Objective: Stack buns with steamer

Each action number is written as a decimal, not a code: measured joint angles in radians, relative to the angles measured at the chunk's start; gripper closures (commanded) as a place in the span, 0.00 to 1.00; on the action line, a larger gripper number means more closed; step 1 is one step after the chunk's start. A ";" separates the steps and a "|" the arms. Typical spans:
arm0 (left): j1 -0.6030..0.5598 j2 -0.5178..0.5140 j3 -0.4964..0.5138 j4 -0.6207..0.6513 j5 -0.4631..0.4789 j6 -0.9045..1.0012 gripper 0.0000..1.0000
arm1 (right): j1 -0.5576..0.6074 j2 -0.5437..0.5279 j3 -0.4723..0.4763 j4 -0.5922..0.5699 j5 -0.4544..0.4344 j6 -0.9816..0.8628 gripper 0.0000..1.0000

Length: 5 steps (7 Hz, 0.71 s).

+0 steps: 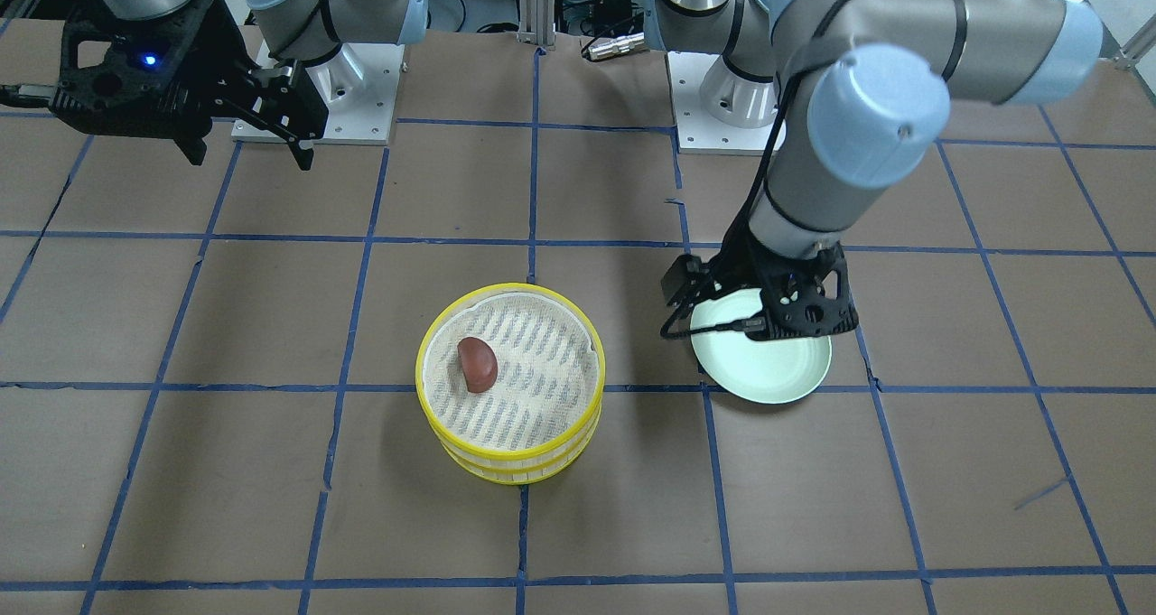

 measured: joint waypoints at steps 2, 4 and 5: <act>-0.012 0.137 0.000 -0.066 0.029 0.061 0.00 | 0.000 0.013 -0.013 0.004 -0.003 -0.001 0.00; -0.020 0.180 -0.005 -0.071 -0.012 0.062 0.00 | 0.000 0.014 -0.015 0.005 -0.001 -0.001 0.00; -0.017 0.186 -0.007 -0.070 -0.019 0.066 0.00 | 0.000 0.014 -0.015 0.005 0.000 -0.001 0.00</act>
